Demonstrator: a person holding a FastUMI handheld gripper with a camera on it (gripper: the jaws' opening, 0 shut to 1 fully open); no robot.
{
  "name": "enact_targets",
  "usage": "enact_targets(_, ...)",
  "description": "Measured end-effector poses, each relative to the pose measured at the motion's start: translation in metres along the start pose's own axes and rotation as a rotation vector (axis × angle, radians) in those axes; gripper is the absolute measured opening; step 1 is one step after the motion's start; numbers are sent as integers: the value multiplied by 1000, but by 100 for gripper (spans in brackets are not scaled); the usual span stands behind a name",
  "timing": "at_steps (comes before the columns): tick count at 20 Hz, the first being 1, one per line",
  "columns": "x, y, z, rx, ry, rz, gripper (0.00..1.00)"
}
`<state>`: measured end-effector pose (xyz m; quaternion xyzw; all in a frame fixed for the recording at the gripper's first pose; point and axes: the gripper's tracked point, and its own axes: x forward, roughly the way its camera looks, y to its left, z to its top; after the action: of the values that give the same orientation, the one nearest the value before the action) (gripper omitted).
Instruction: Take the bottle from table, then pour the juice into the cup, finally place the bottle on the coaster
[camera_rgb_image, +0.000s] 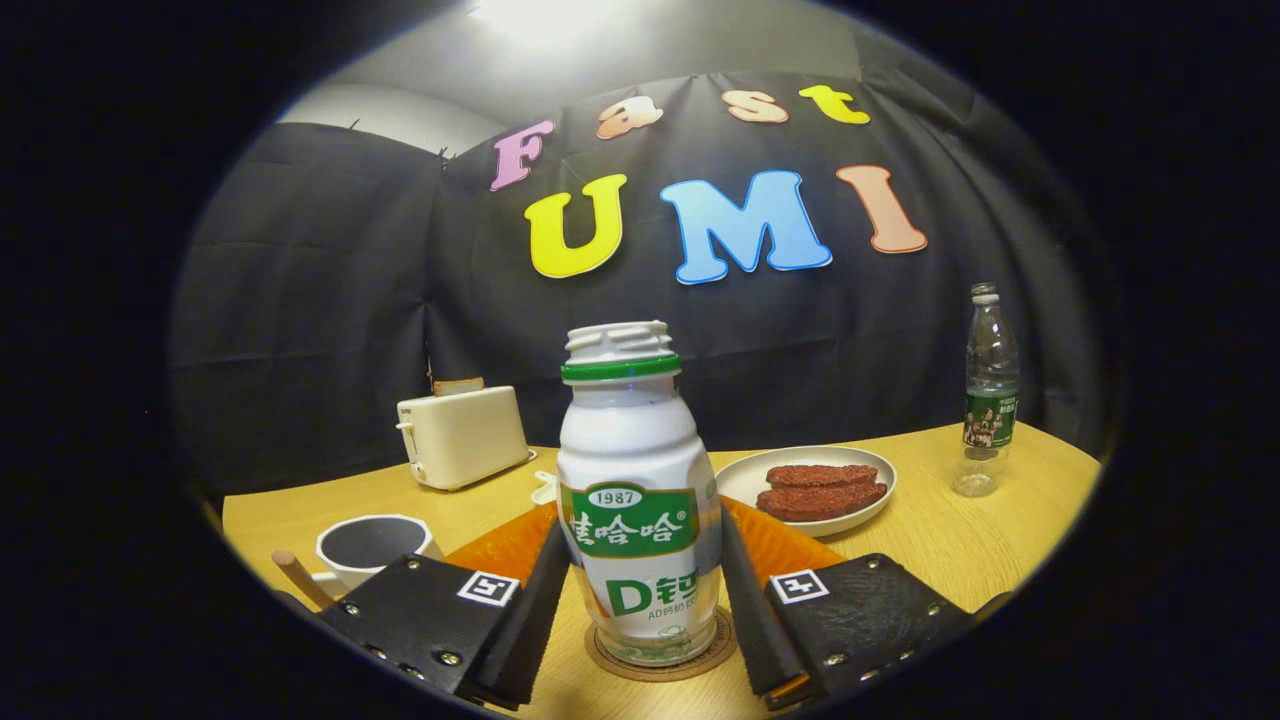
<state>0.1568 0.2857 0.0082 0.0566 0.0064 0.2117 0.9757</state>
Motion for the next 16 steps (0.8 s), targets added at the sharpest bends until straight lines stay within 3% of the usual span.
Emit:
enact_targets(6, -1, 5, 11, -13, -22, 0, 86)
enact_targets(8, -7, 6, 27, -9, -66, -16, 92)
enact_targets(16, -68, 4, 116, -140, -294, -107, 92)
